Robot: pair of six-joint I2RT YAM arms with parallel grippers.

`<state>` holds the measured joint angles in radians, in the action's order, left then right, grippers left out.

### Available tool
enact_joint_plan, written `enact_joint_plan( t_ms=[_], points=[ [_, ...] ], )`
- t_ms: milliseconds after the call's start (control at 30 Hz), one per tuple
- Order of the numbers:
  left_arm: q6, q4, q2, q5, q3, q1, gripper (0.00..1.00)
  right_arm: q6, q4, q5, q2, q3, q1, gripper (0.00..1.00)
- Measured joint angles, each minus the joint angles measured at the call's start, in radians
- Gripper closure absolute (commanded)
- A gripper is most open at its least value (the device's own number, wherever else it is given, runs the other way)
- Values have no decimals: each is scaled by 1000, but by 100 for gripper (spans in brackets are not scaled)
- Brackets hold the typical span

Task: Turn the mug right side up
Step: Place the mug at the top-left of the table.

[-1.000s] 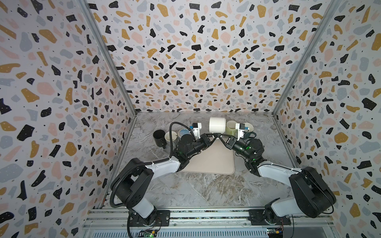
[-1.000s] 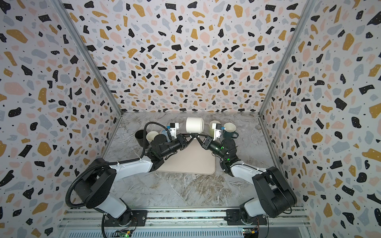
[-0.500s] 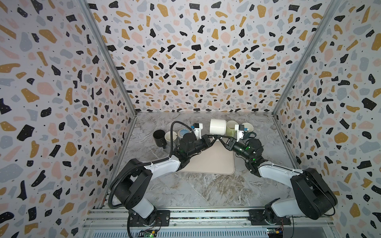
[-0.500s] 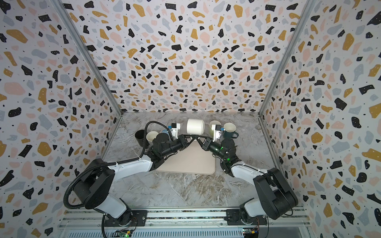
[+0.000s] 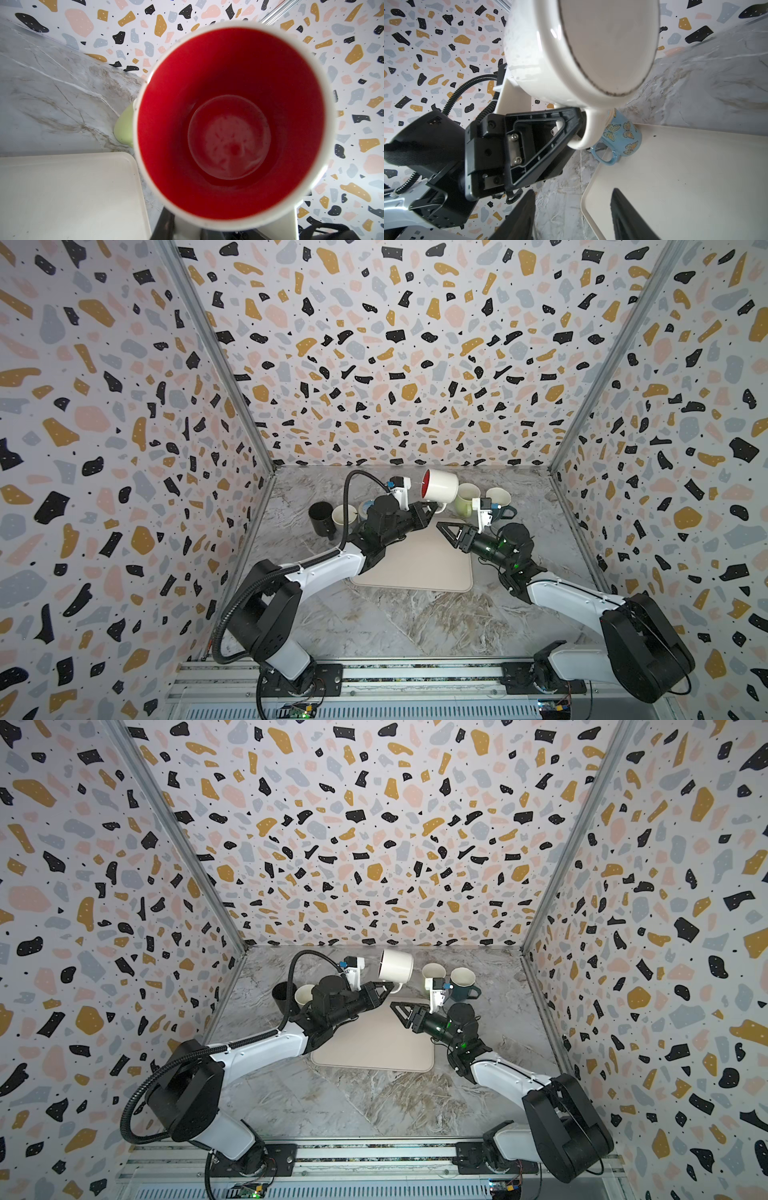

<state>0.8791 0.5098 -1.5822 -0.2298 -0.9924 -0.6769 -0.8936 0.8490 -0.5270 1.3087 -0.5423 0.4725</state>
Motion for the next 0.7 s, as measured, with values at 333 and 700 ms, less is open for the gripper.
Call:
enact_joint_plan(
  t_ms=[333,700],
  points=[
    [-69,-101,2,42,-4,53,100,47,-96,4,-81,0,-26,32],
    [-140,-219,-30,119,-83,80,100,145,-287,76,-218,0,-59,31]
  ],
)
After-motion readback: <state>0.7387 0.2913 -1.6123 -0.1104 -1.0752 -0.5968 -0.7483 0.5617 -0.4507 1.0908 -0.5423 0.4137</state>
